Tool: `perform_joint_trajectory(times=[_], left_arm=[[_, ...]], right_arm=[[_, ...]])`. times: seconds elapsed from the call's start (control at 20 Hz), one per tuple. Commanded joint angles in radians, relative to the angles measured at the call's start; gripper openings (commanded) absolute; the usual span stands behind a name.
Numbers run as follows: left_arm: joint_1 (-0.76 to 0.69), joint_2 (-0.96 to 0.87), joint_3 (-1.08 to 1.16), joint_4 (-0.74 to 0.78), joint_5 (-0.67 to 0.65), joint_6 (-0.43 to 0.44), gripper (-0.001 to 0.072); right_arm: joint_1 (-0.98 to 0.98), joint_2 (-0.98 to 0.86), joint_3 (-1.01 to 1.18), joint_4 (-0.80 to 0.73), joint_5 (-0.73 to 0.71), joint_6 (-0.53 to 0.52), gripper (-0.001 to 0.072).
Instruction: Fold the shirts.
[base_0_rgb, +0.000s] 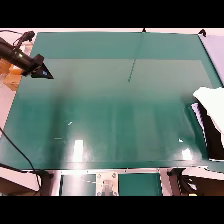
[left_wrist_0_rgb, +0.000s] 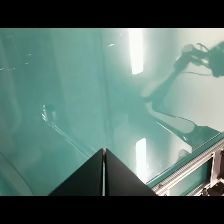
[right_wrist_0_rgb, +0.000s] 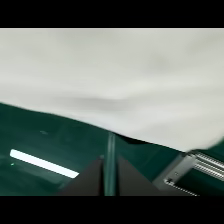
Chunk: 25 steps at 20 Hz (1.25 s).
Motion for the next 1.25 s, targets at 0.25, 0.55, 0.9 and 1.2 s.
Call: perform_joint_trajectory(times=[0.25, 0.55, 0.9, 1.2], left_arm=[[-0.148, 0.236, -0.173, 0.148, 0.040, 0.005, 0.0022], [-0.284, 0.688, -0.807, 0.166, 0.255, -0.056, 0.0022], [-0.293, 0.824, -1.012, 0.163, 0.303, -0.067, 0.0023], [-0.293, 0.824, -1.012, 0.158, 0.312, -0.068, 0.0023]], right_arm=[[0.434, 0.151, 0.015, 0.328, -0.248, -0.119, 0.0019], [0.855, 0.520, -0.515, 0.327, -0.429, -0.177, 0.0019], [1.030, 0.623, -0.707, 0.356, -0.528, -0.177, 0.0019], [1.029, 0.623, -0.707, 0.356, -0.528, -0.177, 0.0019]])
